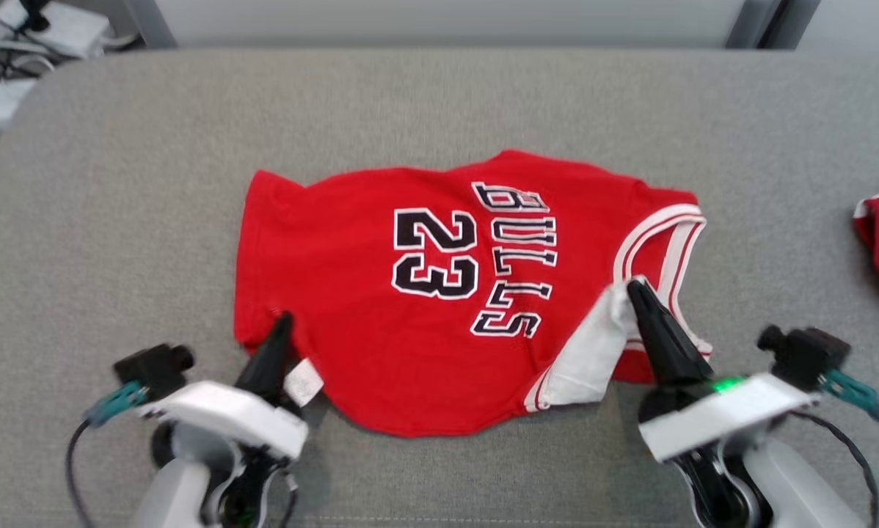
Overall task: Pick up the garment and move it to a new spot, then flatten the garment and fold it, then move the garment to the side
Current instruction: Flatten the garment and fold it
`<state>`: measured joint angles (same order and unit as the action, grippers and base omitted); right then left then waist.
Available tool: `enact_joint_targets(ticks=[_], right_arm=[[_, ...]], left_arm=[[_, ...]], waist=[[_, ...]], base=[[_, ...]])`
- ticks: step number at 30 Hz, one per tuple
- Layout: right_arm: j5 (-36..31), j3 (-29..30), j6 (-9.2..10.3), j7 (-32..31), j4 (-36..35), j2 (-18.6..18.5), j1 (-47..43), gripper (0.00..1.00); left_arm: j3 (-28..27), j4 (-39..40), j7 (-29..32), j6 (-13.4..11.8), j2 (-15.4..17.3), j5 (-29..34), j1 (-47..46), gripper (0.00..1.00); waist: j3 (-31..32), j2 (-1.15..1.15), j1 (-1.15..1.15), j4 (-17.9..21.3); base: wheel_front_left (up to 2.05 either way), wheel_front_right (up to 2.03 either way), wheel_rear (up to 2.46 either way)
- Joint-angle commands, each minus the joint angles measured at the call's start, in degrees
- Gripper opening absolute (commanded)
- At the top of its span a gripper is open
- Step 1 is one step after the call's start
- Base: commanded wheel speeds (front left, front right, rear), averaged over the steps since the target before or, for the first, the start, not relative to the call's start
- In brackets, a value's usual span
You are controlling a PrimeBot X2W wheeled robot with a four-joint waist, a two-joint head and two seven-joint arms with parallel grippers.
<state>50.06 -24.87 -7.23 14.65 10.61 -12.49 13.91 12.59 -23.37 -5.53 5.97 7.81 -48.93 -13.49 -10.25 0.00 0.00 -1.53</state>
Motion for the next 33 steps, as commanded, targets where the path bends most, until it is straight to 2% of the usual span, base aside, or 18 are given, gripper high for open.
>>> enact_joint_targets(ticks=[1,5,7,8,9,11,13,16,20,24,28,29,33], right_arm=[[0.57,-1.44,-0.25,0.21,-0.26,0.89,3.78,0.00],[1.45,-1.59,-0.25,-5.03,8.84,4.16,17.54,0.00],[1.28,0.97,-0.25,-8.35,16.41,5.58,29.29,0.00],[0.47,3.09,-0.25,-9.37,20.93,5.97,36.42,0.00],[-0.60,5.82,-0.25,-8.63,24.96,6.26,43.98,0.00],[-3.14,10.75,-0.25,-5.27,32.16,6.21,57.88,0.00],[-3.87,14.50,-0.25,-2.71,37.09,6.55,67.64,0.00],[-3.86,15.96,-0.25,-0.95,39.64,6.85,75.16,0.00],[-1.21,17.24,-0.25,-0.03,38.09,5.97,77.80,0.00],[2.49,16.65,-0.25,0.22,33.85,4.85,74.31,0.00],[7.32,13.86,-0.25,-0.33,29.67,3.01,65.63,0.00],[9.86,11.77,-0.25,-0.58,27.20,1.76,60.44,0.00],[15.48,7.80,-0.25,-0.78,22.06,-0.26,49.28,0.00]], left_arm=[[-0.68,1.22,1.42,-0.45,-0.45,-0.25,-3.83,0.00],[0.89,-3.88,11.39,-2.37,-2.23,-3.54,-15.42,0.00],[0.72,-8.78,18.25,-5.30,-1.57,-4.41,-25.82,0.00],[0.25,-10.52,19.01,-6.94,0.32,-2.96,-32.50,0.00],[0.04,-11.16,16.97,-7.69,2.71,-0.10,-39.85,0.00],[-3.73,-11.60,9.45,-8.30,3.87,1.08,-53.48,0.00],[-4.25,-12.61,4.60,-6.59,4.08,2.52,-62.88,0.00],[-4.07,-15.57,0.19,-3.92,3.93,3.58,-69.50,0.00],[-5.09,-18.48,-4.61,-1.06,4.46,2.92,-72.10,0.00],[-6.12,-21.17,-7.43,0.94,4.83,0.53,-68.30,0.00],[-5.63,-23.19,-8.42,1.45,4.41,-2.84,-60.24,0.00],[-4.57,-22.62,-8.74,1.48,4.16,-5.28,-55.10,0.00],[-2.15,-20.55,-9.23,1.50,4.59,-9.72,-44.22,0.00]], waist=[[-6.01,0.00,0.00,0.16],[-13.22,0.00,0.00,0.76],[-16.66,0.00,0.00,1.06],[-18.18,0.00,0.00,1.40],[-19.45,0.00,0.00,1.70],[-20.98,0.00,0.00,1.90],[-21.36,0.00,0.00,1.70],[-20.97,0.00,0.00,1.70],[-22.31,0.00,0.00,1.80],[-23.97,0.00,0.00,2.12],[-23.93,0.00,0.00,2.23],[-23.19,0.00,0.00,2.30],[-20.32,0.00,0.00,2.92]], base=[[0.00,0.00,0.00],[0.00,0.00,0.00],[0.00,0.00,0.00],[0.00,0.00,0.00],[0.00,0.00,0.00],[0.00,0.00,0.00],[0.00,0.00,0.00],[0.00,0.00,0.00],[0.00,0.00,0.00],[0.00,0.00,0.00],[0.00,0.00,0.00],[0.00,0.00,0.00],[0.00,0.00,0.00]])
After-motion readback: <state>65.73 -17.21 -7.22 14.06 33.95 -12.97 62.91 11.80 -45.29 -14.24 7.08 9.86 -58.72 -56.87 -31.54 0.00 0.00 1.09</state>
